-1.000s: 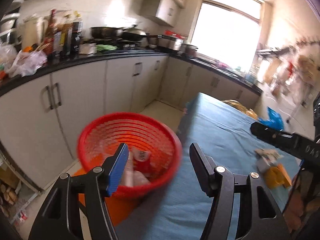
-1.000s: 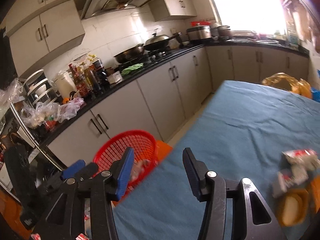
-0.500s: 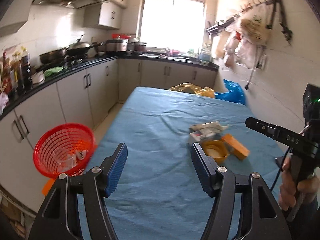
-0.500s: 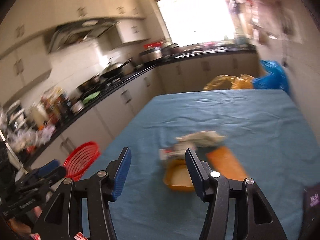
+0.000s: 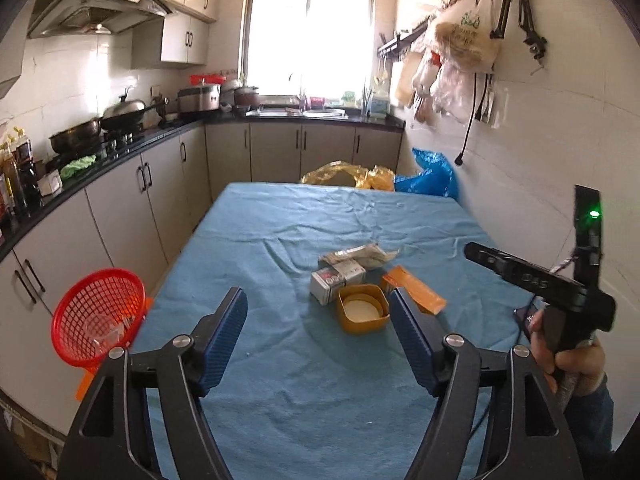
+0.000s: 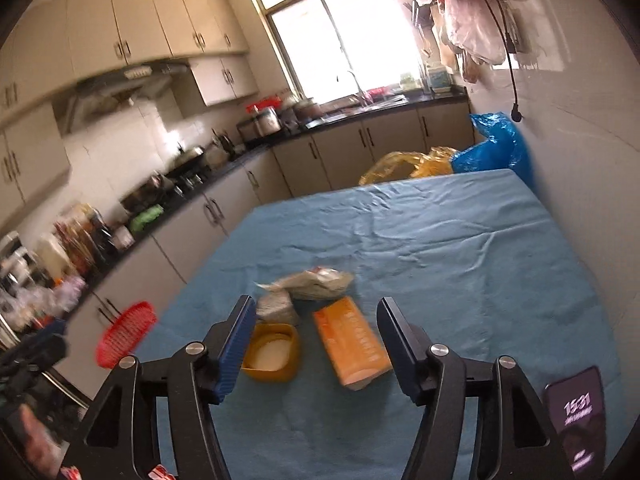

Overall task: Collect trash
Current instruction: 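Move both tools back over the table toward the orange box, then grasp the orange box with the right tool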

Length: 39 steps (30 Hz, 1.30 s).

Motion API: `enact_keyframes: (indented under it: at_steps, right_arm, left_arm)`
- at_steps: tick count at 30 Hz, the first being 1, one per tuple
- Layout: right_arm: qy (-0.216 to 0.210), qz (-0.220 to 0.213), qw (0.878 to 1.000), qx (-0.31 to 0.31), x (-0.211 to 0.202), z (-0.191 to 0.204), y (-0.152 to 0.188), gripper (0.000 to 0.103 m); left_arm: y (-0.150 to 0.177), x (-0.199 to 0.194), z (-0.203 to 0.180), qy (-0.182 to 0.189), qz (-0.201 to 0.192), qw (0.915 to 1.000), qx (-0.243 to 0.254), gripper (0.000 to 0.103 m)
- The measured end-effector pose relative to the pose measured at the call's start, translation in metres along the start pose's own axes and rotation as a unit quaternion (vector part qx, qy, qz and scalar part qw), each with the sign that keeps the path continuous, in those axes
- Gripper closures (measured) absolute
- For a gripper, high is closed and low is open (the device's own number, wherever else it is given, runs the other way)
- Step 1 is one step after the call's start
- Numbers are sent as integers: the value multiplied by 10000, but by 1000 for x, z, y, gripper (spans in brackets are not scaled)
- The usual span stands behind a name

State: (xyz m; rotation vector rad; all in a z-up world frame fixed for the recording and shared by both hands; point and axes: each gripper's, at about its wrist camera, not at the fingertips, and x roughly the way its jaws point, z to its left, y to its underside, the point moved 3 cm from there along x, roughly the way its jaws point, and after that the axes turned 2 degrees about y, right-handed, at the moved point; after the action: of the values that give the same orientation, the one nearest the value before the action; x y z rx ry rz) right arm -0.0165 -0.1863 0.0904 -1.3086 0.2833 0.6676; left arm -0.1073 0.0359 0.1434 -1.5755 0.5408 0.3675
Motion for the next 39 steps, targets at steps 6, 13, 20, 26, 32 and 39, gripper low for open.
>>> enact_keyframes:
  at_steps: [6, 13, 20, 26, 32, 39]
  right_arm:
    - [431, 871, 9945, -396, 63, -9, 7, 36]
    - [611, 1360, 9850, -872, 101, -11, 24, 31]
    - [610, 1371, 9829, -1065, 110, -14, 30, 31]
    - [691, 1317, 9790, -1391, 105, 3, 35, 35]
    - [824, 1481, 9735, -1535, 118, 6, 41, 36]
    - [627, 1305, 9832, -1110, 105, -10, 35, 54]
  left_arm:
    - [2, 27, -4, -136, 328, 9989, -309, 30]
    - [10, 66, -14, -298, 921, 9936, -584, 29]
    - [19, 103, -35, -411, 1294, 9887, -630, 29]
    - [36, 114, -39, -488, 1506, 9855, -613, 29]
    - [41, 103, -28, -465, 1489, 9852, -718, 29]
    - [35, 120, -25, -210, 1584, 9822, -987, 29]
